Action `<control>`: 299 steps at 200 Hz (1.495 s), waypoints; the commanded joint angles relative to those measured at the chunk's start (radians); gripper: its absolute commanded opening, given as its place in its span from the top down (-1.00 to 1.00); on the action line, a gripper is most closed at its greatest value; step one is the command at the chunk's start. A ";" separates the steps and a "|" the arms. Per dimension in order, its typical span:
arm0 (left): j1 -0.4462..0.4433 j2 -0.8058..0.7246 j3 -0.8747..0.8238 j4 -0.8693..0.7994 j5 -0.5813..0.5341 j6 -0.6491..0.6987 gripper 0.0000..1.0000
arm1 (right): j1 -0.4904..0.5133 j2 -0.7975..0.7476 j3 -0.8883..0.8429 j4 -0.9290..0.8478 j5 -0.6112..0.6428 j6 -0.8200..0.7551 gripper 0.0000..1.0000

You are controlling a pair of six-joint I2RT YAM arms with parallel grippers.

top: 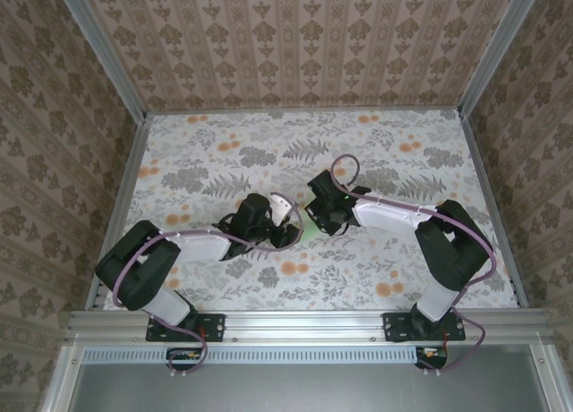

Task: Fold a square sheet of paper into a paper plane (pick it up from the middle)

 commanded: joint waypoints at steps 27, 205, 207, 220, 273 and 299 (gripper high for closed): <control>-0.008 0.038 -0.021 0.097 0.049 0.046 -0.20 | -0.023 -0.034 -0.026 0.004 -0.016 0.082 1.00; -0.023 0.148 0.030 0.129 -0.010 0.110 0.51 | -0.073 -0.019 -0.019 0.016 -0.143 0.035 0.33; -0.023 0.149 0.029 0.130 -0.011 0.111 0.53 | -0.075 -0.020 -0.017 0.016 -0.144 0.028 0.30; -0.023 0.149 0.025 0.130 -0.003 0.112 0.57 | -0.091 -0.018 -0.005 0.007 -0.159 -0.033 0.10; -0.035 0.158 0.032 0.096 0.014 0.137 0.59 | -0.142 0.006 0.007 -0.046 -0.292 -0.213 -0.01; -0.056 0.158 0.052 0.044 0.005 0.174 0.59 | -0.152 0.009 -0.005 -0.062 -0.304 -0.234 0.13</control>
